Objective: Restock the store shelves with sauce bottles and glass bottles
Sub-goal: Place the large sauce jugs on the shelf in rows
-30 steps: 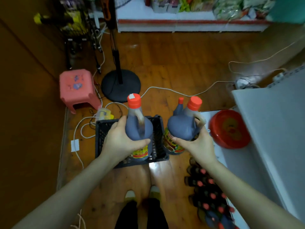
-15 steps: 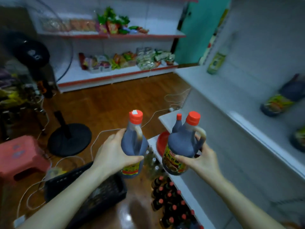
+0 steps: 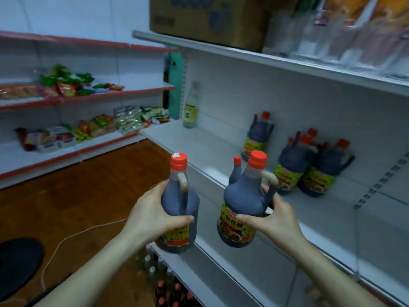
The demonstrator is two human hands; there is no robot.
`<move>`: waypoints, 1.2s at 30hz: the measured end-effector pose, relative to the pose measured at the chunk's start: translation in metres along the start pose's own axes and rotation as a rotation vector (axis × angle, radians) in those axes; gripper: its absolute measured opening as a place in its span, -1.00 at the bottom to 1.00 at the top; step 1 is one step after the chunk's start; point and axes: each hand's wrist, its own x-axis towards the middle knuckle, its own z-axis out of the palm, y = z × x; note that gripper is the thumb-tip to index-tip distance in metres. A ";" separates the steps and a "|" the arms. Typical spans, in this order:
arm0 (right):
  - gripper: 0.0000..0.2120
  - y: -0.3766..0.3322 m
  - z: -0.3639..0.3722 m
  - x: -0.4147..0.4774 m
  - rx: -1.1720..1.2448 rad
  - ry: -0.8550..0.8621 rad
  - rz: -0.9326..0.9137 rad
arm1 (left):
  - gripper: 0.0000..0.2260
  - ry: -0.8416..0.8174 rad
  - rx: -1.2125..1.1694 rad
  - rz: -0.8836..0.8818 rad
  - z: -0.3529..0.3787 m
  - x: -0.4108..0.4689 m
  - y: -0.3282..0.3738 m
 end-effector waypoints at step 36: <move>-0.42 0.120 -0.173 0.048 -0.092 0.377 0.292 | -0.23 -0.196 0.021 0.133 0.223 0.151 0.117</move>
